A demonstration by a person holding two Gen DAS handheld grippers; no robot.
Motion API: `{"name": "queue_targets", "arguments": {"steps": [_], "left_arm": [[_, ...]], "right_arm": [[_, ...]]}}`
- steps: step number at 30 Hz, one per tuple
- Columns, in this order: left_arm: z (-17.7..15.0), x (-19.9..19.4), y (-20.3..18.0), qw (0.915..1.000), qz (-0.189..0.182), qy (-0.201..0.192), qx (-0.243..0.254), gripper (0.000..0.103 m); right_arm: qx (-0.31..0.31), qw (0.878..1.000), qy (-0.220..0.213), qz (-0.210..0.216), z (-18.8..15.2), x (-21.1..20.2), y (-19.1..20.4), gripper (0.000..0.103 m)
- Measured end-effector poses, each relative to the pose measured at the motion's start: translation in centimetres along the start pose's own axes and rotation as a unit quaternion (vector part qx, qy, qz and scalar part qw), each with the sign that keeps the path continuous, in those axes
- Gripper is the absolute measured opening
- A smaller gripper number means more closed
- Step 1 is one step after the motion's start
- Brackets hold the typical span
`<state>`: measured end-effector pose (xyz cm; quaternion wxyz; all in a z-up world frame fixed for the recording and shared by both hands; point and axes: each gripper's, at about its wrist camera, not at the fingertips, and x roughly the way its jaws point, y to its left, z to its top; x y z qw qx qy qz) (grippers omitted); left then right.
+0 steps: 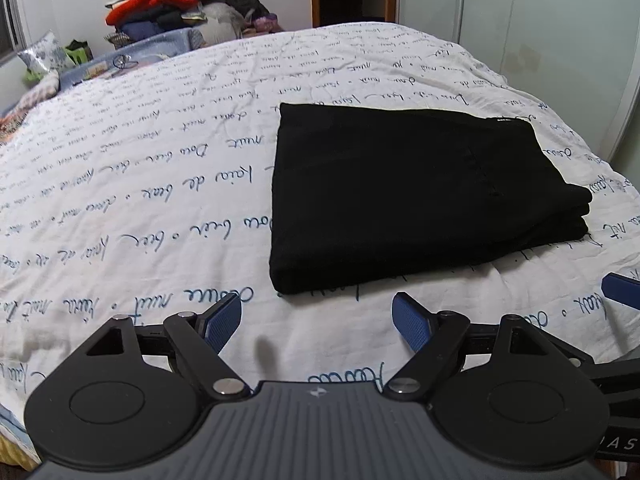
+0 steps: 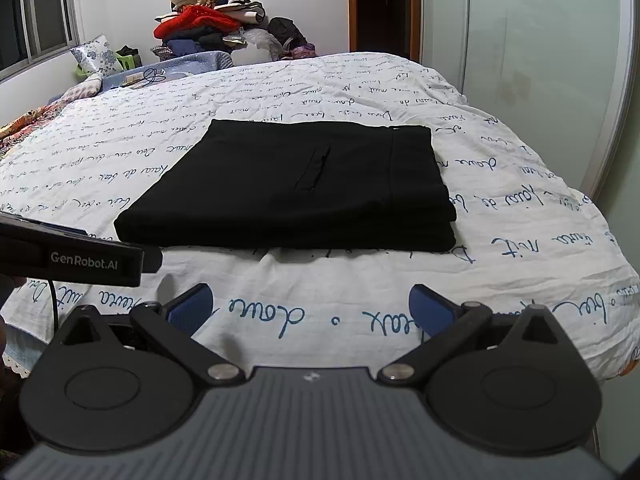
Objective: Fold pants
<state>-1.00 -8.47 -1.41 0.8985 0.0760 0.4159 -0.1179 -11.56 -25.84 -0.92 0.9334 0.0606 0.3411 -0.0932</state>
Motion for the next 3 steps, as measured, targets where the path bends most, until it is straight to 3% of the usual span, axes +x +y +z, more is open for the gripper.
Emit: {"name": "queue_targets", "arguments": {"steps": [3], "left_arm": [[0.09,0.07,0.37,0.9999,-0.002,0.006,-0.012,0.083]], "right_arm": [[0.0,1.0,-0.001,0.001,-0.03,0.02,0.01,0.103]]}}
